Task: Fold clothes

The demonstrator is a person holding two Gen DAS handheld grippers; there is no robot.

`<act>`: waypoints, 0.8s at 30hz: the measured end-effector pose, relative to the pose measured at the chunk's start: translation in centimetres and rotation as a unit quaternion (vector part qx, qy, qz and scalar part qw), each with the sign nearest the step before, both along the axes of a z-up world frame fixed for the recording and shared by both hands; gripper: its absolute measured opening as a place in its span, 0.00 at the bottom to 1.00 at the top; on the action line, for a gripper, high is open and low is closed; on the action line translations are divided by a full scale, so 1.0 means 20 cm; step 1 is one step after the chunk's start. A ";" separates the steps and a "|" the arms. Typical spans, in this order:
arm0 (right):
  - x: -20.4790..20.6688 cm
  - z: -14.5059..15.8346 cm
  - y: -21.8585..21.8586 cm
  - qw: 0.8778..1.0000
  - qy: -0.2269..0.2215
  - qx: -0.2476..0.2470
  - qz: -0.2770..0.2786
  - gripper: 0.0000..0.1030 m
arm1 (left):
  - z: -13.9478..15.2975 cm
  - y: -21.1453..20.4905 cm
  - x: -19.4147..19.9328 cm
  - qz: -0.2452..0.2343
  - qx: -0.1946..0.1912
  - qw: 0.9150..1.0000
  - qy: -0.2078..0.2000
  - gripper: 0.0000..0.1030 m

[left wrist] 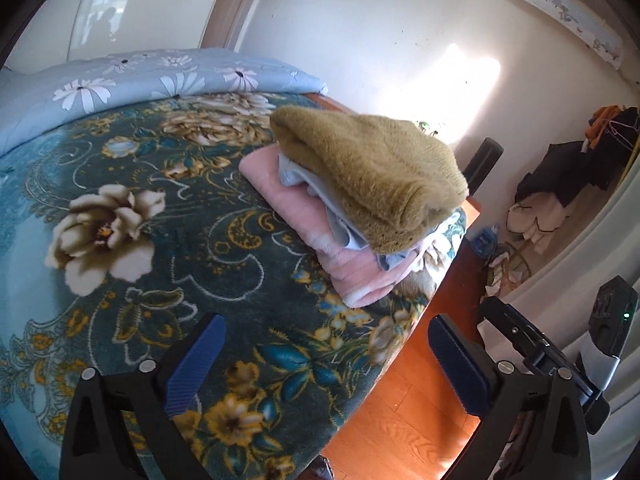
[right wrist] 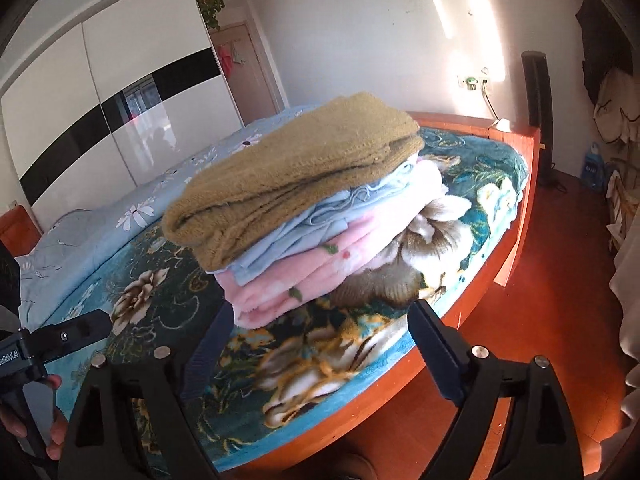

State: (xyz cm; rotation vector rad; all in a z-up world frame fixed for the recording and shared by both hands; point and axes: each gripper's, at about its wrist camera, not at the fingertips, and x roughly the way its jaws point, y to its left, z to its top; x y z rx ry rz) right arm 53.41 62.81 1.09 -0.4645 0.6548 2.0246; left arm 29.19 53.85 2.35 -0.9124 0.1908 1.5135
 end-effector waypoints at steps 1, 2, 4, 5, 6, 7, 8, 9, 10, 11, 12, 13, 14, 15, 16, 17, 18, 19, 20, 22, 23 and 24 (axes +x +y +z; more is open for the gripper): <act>0.00 0.03 -0.02 1.000 0.001 0.007 0.004 0.87 | 0.02 -0.01 0.00 0.000 0.003 1.000 0.002 1.00; 0.00 0.06 -0.04 1.000 0.001 0.014 0.008 0.87 | 0.03 -0.02 0.00 0.000 0.005 1.000 0.001 1.00; 0.00 0.10 -0.07 1.000 0.004 0.021 0.015 0.87 | 0.05 -0.04 0.01 0.000 0.010 1.000 -0.003 1.00; 0.00 0.11 -0.08 1.000 0.005 0.022 0.016 0.87 | 0.07 -0.05 0.02 0.002 0.013 1.000 -0.004 1.00; 0.00 0.11 -0.10 1.000 0.003 0.023 0.016 0.88 | 0.08 -0.06 0.02 0.005 0.016 1.000 -0.004 1.00; 0.00 0.12 -0.11 1.000 0.002 0.024 0.015 0.90 | 0.09 -0.08 0.02 0.007 0.019 1.000 -0.003 1.00; 0.01 0.13 -0.12 1.000 0.000 0.025 0.015 0.92 | 0.10 -0.09 0.03 0.009 0.023 1.000 0.000 1.00; 0.01 0.13 -0.14 0.999 -0.001 0.029 0.017 0.97 | 0.11 -0.10 0.04 0.009 0.027 1.000 0.003 1.00; 0.01 0.14 -0.16 0.999 -0.002 0.034 0.019 0.99 | 0.12 -0.11 0.04 0.007 0.031 0.999 0.008 1.00; 0.02 0.15 -0.17 0.999 -0.002 0.038 0.020 0.99 | 0.14 -0.13 0.05 0.006 0.034 0.999 0.017 1.00; 0.02 0.16 -0.19 0.999 0.000 0.041 0.019 0.99 | 0.15 -0.14 0.06 0.009 0.038 0.999 0.026 1.00; 0.03 0.17 -0.20 0.999 0.002 0.045 0.018 0.99 | 0.17 -0.16 0.07 0.015 0.046 0.998 0.036 1.00; 0.03 0.17 -0.22 0.999 0.003 0.049 0.017 0.99 | 0.18 -0.18 0.08 0.023 0.058 0.997 0.045 1.00; 0.04 0.18 -0.24 0.998 0.005 0.053 0.016 0.99 | 0.20 -0.20 0.09 0.030 0.068 0.996 0.053 1.00; 0.04 0.19 -0.25 0.998 0.005 0.062 0.016 0.99 | 0.21 -0.22 0.10 0.037 0.079 0.994 0.061 1.00; 0.04 0.20 -0.27 0.997 0.006 0.073 0.016 0.99 | 0.23 -0.23 0.11 0.041 0.087 0.993 0.069 1.00; 0.04 0.21 -0.29 0.996 0.005 0.091 0.014 0.99 | 0.24 -0.25 0.12 0.040 0.092 0.992 0.076 1.00; 0.04 0.22 -0.31 0.994 0.003 0.108 0.012 0.99 | 0.25 -0.25 0.13 0.040 0.094 0.992 0.079 1.00; 0.04 0.23 -0.34 0.992 0.002 0.125 0.010 0.99 | 0.26 -0.26 0.13 0.042 0.094 0.991 0.084 1.00; 0.04 0.26 -0.37 0.990 -0.010 0.143 0.007 0.99 | 0.28 -0.26 0.13 0.053 0.087 0.991 0.092 1.00; 0.04 0.26 -0.37 0.989 -0.021 0.145 0.009 0.99 | 0.28 -0.27 0.13 0.060 0.085 0.990 0.095 1.00; 0.03 0.26 -0.38 0.989 -0.032 0.146 0.012 0.99 | 0.29 -0.28 0.13 0.068 0.084 0.989 0.097 1.00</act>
